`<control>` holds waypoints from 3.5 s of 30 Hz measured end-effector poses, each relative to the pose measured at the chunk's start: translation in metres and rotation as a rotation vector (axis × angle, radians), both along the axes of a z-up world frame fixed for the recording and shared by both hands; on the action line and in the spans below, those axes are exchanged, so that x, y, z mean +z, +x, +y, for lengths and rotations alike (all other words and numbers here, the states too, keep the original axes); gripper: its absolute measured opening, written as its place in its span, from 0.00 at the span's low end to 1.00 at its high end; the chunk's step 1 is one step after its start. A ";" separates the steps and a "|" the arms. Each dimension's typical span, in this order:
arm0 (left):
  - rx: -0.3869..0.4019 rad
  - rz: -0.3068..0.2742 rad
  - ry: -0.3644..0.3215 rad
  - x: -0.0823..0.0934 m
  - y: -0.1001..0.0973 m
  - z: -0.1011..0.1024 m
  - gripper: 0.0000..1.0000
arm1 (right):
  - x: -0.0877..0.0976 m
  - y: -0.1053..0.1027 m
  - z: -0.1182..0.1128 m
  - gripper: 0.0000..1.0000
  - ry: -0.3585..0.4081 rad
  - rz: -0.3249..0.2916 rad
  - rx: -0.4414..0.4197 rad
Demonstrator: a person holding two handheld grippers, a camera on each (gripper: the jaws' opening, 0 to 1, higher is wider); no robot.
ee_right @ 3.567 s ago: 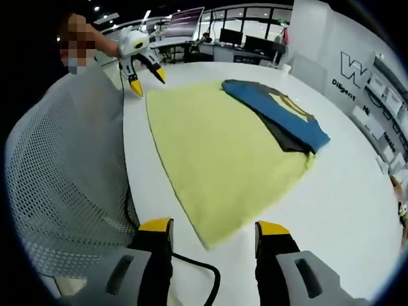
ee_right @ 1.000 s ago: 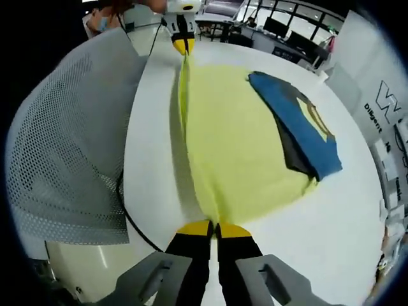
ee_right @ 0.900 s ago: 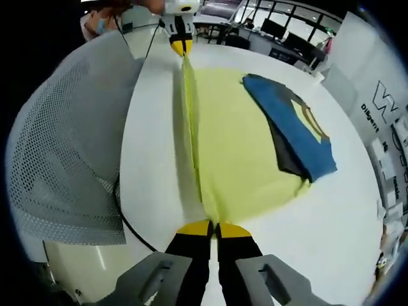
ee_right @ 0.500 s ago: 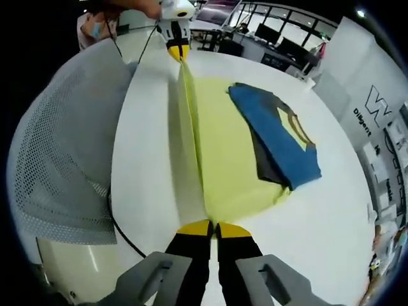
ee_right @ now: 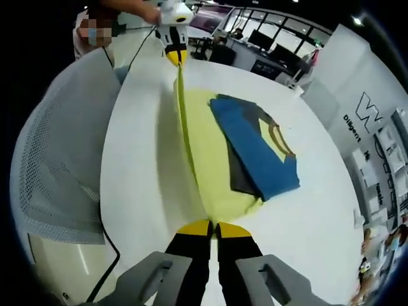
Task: Fold the garment on the visible template until the final outline fits inside the template.
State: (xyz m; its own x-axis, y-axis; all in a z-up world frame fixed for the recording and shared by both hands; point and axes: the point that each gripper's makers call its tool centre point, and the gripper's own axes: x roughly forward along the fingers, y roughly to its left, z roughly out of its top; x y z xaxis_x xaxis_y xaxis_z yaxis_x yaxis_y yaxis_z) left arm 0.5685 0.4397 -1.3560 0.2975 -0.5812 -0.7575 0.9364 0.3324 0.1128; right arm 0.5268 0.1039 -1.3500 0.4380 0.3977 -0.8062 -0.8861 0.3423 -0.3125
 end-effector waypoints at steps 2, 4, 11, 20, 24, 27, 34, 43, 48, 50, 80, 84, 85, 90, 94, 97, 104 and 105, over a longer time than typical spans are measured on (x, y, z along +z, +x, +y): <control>0.002 -0.005 -0.003 0.003 0.004 0.000 0.03 | 0.004 0.003 0.000 0.00 -0.003 -0.010 0.003; 0.005 -0.013 -0.005 0.007 0.008 0.000 0.03 | 0.009 0.007 0.000 0.00 -0.004 -0.020 0.005; 0.013 -0.042 -0.019 0.024 0.024 -0.002 0.03 | 0.026 0.025 -0.002 0.00 0.002 -0.054 -0.004; 0.046 -0.076 -0.059 0.046 0.045 -0.004 0.03 | 0.046 0.046 -0.005 0.00 0.016 -0.095 -0.017; 0.056 -0.096 -0.068 0.056 0.052 -0.005 0.03 | 0.056 0.053 -0.006 0.00 0.018 -0.117 -0.021; 0.061 -0.107 -0.075 0.063 0.053 -0.005 0.03 | 0.064 0.055 -0.006 0.00 0.026 -0.131 -0.026; 0.043 -0.116 -0.073 0.065 0.043 -0.003 0.03 | 0.064 0.043 -0.004 0.00 0.019 -0.122 -0.013; 0.028 -0.146 -0.072 0.077 0.043 -0.003 0.03 | 0.077 0.040 -0.003 0.00 0.027 -0.141 -0.011; 0.030 -0.188 -0.083 0.092 0.052 -0.003 0.03 | 0.091 0.046 -0.002 0.00 0.020 -0.169 -0.010; 0.037 -0.195 -0.090 0.097 0.053 -0.004 0.03 | 0.096 0.048 -0.002 0.00 0.018 -0.181 -0.010; 0.078 -0.294 -0.076 0.118 0.135 -0.014 0.03 | 0.108 0.131 -0.009 0.00 0.030 -0.232 -0.102; 0.088 -0.303 -0.071 0.114 0.143 -0.016 0.03 | 0.103 0.144 -0.011 0.00 0.019 -0.244 -0.115; 0.093 -0.300 -0.073 0.114 0.145 -0.016 0.03 | 0.102 0.147 -0.012 0.00 0.018 -0.246 -0.119; 0.108 -0.293 -0.076 0.110 0.158 -0.016 0.03 | 0.100 0.161 -0.012 0.00 0.016 -0.262 -0.133; 0.125 -0.291 -0.080 0.107 0.172 -0.016 0.03 | 0.096 0.174 -0.013 0.00 0.012 -0.269 -0.141; 0.133 -0.278 -0.082 0.103 0.181 -0.016 0.03 | 0.092 0.183 -0.014 0.00 0.005 -0.260 -0.139; 0.150 -0.263 -0.087 0.094 0.202 -0.019 0.03 | 0.084 0.204 -0.018 0.00 0.011 -0.237 -0.163; 0.151 -0.263 -0.085 0.092 0.204 -0.019 0.03 | 0.081 0.208 -0.017 0.00 0.012 -0.232 -0.167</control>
